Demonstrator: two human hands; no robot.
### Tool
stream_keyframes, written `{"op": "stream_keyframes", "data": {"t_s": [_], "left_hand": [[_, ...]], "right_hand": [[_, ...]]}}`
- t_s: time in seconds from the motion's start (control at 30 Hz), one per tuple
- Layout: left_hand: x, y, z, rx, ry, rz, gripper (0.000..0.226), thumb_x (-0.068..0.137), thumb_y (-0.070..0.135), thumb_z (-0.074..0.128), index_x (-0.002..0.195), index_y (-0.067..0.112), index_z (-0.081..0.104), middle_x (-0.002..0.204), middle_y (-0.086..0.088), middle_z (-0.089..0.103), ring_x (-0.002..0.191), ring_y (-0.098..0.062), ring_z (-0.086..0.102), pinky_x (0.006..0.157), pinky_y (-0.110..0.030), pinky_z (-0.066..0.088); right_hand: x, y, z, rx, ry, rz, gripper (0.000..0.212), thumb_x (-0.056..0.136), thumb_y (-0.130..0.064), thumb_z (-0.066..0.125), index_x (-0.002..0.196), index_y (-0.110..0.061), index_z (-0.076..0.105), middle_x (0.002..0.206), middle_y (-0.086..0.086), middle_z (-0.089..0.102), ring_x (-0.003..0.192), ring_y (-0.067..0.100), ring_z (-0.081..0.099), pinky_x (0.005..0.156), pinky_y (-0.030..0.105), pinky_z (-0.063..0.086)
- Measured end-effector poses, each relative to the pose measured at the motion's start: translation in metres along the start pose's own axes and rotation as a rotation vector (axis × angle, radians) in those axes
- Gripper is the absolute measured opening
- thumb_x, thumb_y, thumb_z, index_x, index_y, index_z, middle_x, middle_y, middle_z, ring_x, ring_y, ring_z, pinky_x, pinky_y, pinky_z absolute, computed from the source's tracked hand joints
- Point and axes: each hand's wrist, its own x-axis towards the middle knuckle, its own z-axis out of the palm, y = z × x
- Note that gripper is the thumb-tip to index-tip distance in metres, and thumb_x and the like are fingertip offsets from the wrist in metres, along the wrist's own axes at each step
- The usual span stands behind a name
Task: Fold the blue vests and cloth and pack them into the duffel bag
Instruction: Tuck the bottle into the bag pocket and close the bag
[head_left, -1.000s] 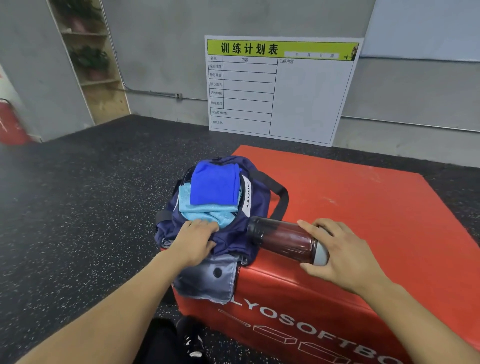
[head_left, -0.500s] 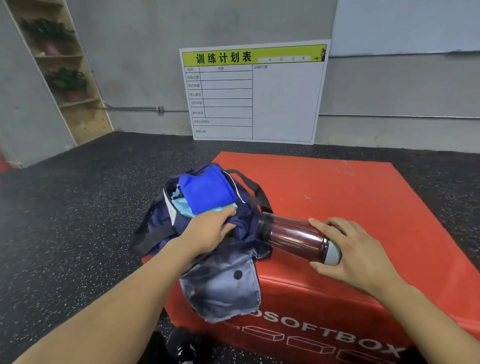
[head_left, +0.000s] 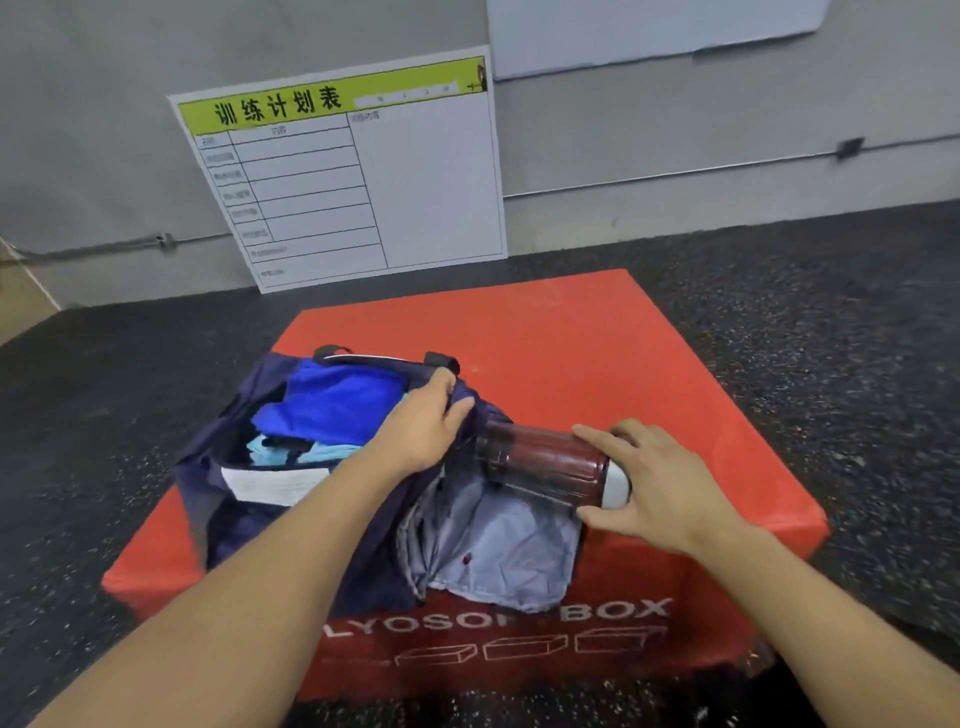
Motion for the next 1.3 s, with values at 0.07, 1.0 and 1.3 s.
{"op": "stream_keyframes", "data": {"t_s": [0.07, 1.0, 1.3], "left_hand": [[0.003, 0.005, 0.006, -0.011, 0.034, -0.035, 0.032, 0.1, 0.041, 0.055, 0.108, 0.015, 0.036, 0.071, 0.002, 0.049, 0.075, -0.034, 0.053, 0.066, -0.041, 0.038], [-0.014, 0.004, 0.031, 0.463, -0.03, 0.017, 0.051, 0.092, 0.014, 0.051, 0.132, 0.043, 0.062, 0.117, -0.002, 0.069, 0.106, -0.031, 0.064, 0.08, -0.04, 0.053], [-0.005, 0.006, -0.008, 0.064, 0.061, -0.002, 0.056, 0.089, -0.002, 0.049, 0.121, 0.039, 0.071, 0.097, 0.011, 0.076, 0.07, -0.006, 0.062, 0.071, -0.019, 0.046]], "right_hand": [[0.0, 0.005, 0.002, 0.022, -0.009, 0.031, 0.095, 0.068, -0.081, 0.055, 0.154, -0.048, 0.032, 0.125, -0.01, 0.048, 0.112, 0.017, 0.05, 0.083, 0.042, 0.055], [0.005, 0.007, 0.014, 0.064, -0.09, -0.004, 0.094, 0.07, -0.075, 0.063, 0.153, -0.046, 0.03, 0.121, -0.004, 0.049, 0.109, 0.021, 0.052, 0.081, 0.037, 0.05], [0.028, -0.012, 0.013, 0.165, -0.073, 0.01, 0.096, 0.067, -0.072, 0.066, 0.153, -0.046, 0.032, 0.119, -0.001, 0.049, 0.108, 0.024, 0.051, 0.088, 0.04, 0.051]]}}
